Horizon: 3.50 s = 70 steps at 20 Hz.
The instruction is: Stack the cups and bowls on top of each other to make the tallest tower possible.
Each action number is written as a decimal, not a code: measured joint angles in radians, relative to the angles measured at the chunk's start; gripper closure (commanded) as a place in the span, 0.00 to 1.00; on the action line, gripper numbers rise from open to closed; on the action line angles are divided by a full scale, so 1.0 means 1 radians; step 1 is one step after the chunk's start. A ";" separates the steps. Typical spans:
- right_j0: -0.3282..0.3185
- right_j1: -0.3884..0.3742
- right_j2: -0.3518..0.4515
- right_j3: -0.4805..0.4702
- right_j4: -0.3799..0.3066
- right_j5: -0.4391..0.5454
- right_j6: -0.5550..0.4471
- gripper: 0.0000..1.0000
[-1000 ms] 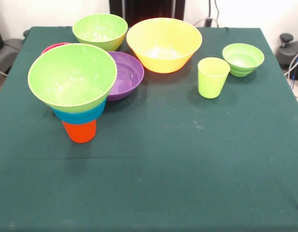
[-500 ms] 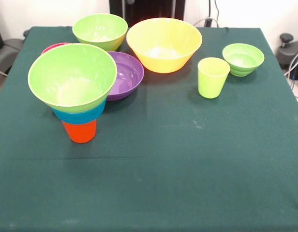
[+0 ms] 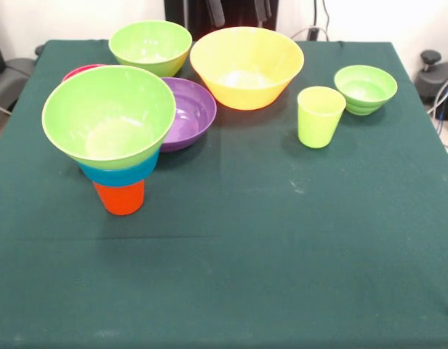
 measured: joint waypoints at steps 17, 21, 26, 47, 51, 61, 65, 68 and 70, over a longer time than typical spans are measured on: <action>0.152 -0.005 -0.150 0.039 0.071 -0.038 0.069 0.00; 0.234 -0.005 -0.182 0.039 0.096 -0.075 0.117 0.00; 0.322 0.014 -0.223 0.032 0.106 -0.114 0.160 0.00; 0.380 0.180 -0.398 -0.016 0.106 -0.265 0.166 0.00; 0.380 0.187 -0.413 -0.016 0.106 -0.265 0.166 0.00; 0.383 0.188 -0.446 -0.016 0.106 -0.277 0.166 0.00; 0.383 0.198 -0.454 -0.016 0.106 -0.298 0.166 0.00; 0.383 0.209 -0.456 -0.016 0.107 -0.323 0.166 0.00; 0.384 0.214 -0.458 -0.016 0.107 -0.336 0.166 0.00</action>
